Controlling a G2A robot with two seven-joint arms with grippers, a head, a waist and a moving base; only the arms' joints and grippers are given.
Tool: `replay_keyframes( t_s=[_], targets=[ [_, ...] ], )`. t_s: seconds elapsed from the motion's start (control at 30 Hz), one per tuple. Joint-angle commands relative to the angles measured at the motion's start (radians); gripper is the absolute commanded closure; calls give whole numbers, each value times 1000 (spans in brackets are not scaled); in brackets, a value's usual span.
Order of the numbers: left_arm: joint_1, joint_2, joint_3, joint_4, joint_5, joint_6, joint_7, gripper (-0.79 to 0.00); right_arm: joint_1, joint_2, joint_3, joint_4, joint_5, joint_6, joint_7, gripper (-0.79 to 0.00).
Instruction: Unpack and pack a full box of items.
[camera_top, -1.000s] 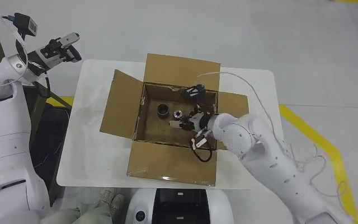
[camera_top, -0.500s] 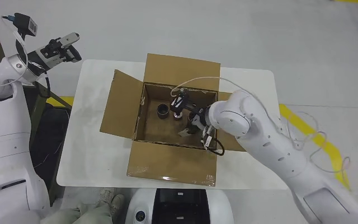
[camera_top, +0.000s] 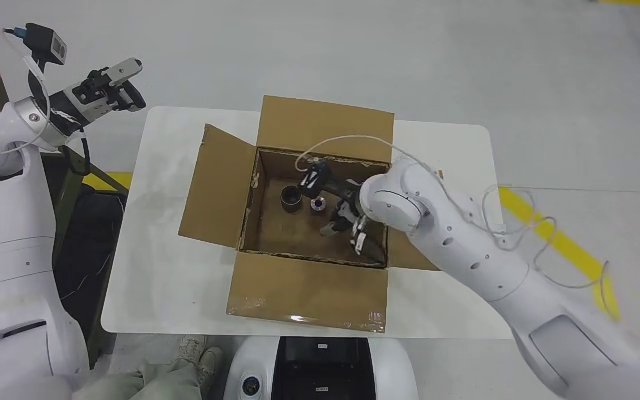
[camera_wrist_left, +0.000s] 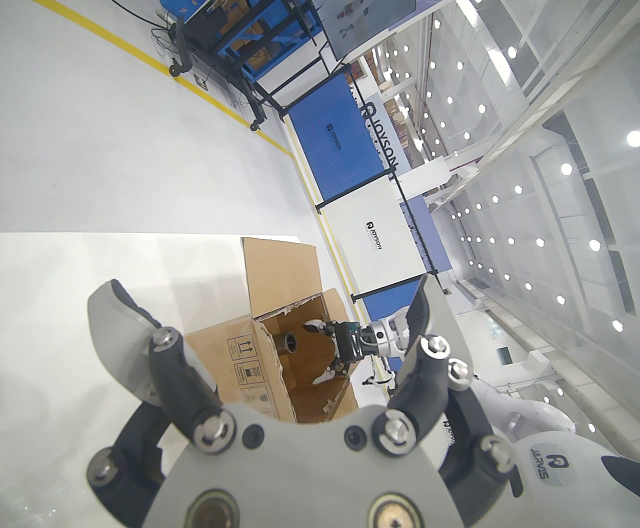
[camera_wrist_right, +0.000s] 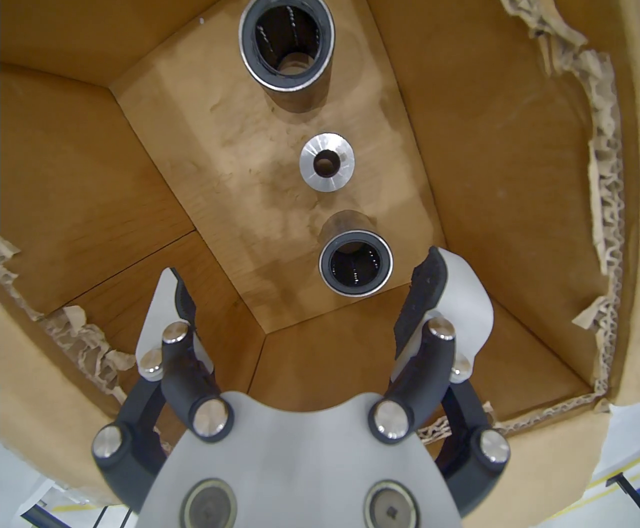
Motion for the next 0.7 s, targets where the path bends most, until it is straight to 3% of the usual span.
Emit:
replay_keyframes(
  t_s=[0.0, 0.67],
  targets=[
    [0, 0, 0, 0, 0, 0, 0, -785, 11, -7, -18, 20, -20, 9, 11, -785],
    [0, 0, 0, 0, 0, 0, 0, -785, 63, -63, -68, 203, -41, 33, 19, -785]
  ],
)
